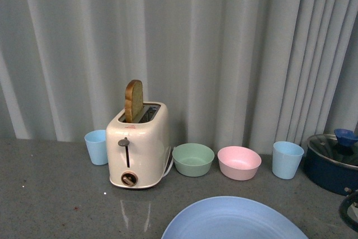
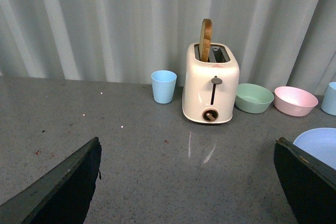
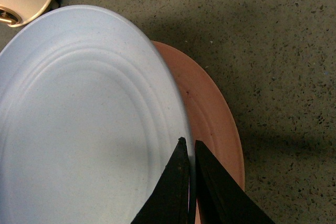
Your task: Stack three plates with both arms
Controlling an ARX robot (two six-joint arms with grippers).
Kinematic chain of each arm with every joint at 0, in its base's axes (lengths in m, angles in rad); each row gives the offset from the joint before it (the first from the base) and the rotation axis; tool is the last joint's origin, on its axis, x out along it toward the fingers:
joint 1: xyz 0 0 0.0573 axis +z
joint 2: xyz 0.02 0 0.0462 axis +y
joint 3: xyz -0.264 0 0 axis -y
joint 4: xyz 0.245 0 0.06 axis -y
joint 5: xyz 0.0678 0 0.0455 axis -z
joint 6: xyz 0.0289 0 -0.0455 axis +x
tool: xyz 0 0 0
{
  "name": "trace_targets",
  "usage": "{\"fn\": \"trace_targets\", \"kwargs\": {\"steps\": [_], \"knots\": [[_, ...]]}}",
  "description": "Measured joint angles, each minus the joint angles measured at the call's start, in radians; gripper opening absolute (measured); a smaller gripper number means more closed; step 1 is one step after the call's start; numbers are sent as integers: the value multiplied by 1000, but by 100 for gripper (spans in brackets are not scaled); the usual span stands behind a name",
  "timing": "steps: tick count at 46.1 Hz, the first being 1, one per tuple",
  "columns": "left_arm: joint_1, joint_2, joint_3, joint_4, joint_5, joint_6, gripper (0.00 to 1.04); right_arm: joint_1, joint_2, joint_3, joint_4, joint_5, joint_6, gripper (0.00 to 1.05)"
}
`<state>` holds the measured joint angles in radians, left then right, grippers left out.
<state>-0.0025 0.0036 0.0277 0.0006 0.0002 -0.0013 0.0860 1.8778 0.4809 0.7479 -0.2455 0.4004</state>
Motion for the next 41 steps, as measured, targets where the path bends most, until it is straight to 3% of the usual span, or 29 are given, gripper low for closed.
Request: {"fn": "trace_targets", "kwargs": {"steps": [36,41], "knots": [[0,0,0,0,0,0,98,-43,71,-11,6,-5,-5,3],[0,0,0,0,0,0,98,-47,73,-11,6,-16,-7,20]]}}
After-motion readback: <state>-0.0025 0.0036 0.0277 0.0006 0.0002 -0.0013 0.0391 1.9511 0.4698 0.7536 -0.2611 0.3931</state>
